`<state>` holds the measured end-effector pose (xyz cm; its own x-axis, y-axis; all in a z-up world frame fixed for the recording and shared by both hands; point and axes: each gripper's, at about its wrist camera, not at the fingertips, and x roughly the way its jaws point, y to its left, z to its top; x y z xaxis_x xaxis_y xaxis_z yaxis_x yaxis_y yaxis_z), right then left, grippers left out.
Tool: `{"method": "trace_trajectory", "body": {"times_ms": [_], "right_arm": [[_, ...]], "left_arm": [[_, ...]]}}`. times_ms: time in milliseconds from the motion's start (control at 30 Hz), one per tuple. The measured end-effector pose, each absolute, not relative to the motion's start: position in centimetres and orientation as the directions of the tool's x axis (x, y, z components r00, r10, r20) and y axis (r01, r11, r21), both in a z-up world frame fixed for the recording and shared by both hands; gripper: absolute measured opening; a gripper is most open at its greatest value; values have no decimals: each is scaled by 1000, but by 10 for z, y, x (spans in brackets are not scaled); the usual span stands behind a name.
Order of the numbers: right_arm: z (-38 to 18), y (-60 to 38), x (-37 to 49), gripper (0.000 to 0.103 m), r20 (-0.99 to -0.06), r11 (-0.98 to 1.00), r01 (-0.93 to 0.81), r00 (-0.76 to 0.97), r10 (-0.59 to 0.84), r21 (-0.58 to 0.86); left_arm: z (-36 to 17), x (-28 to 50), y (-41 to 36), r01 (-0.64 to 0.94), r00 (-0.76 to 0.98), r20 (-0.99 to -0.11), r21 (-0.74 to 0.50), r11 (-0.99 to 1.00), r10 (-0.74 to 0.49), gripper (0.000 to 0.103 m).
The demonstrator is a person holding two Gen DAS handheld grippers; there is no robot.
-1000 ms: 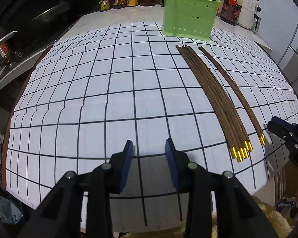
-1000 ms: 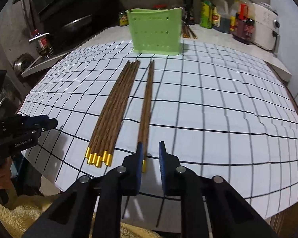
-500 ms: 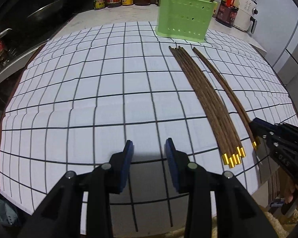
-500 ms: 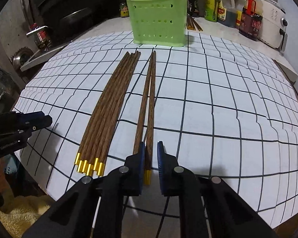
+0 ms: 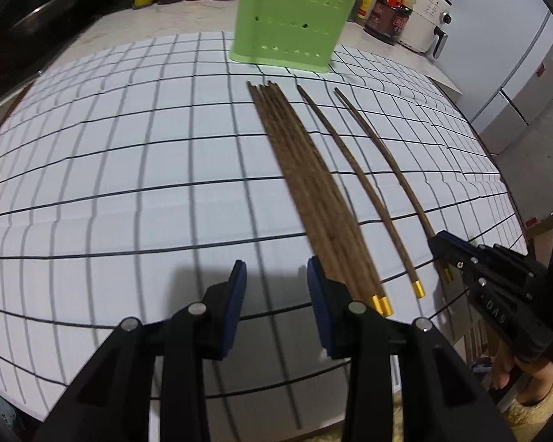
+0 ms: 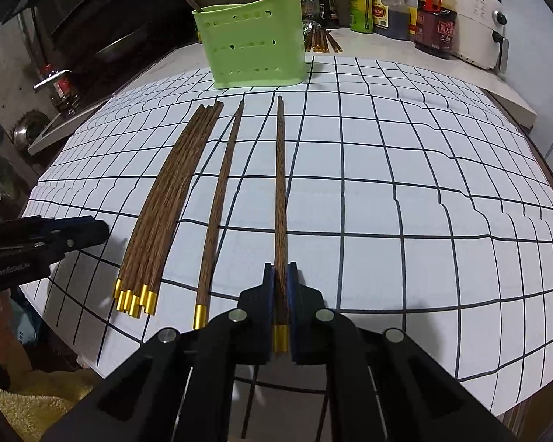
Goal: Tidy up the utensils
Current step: 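Pick one chopstick from the bundle with the left tool while the right tool holds its chopstick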
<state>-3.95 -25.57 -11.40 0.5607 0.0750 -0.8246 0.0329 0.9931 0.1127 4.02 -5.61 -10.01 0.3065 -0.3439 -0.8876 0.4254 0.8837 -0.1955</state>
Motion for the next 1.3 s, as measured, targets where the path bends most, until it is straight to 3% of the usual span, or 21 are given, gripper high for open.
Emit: {"method": "trace_trajectory", "body": {"times_ms": [367, 667, 867, 967, 1133, 1300], "right_arm": [[-114, -262, -44, 7, -817, 993, 34, 572, 76, 116], [-115, -254, -42, 9, -815, 995, 5, 575, 79, 101], [-114, -252, -41, 10, -814, 996, 3, 576, 72, 91], [-114, -253, -40, 10, -815, 995, 9, 575, 73, 96], [-109, -256, -39, 10, -807, 994, 24, 586, 71, 105], [-108, -257, -39, 10, -806, 994, 39, 589, 61, 104]], "left_arm": [[-106, 43, -85, 436, 331, -907, -97, 895, -259, 34], [-102, 36, -105, 494, 385, -908, 51, 868, -165, 34], [-105, 48, -86, 419, 412, -909, 126, 899, -65, 34], [-106, 54, -66, 391, 387, -916, 54, 919, -110, 34], [-94, 54, -47, 375, 344, -887, -170, 911, -307, 34], [-96, 51, -67, 408, 342, -876, -186, 894, -339, 34]]}}
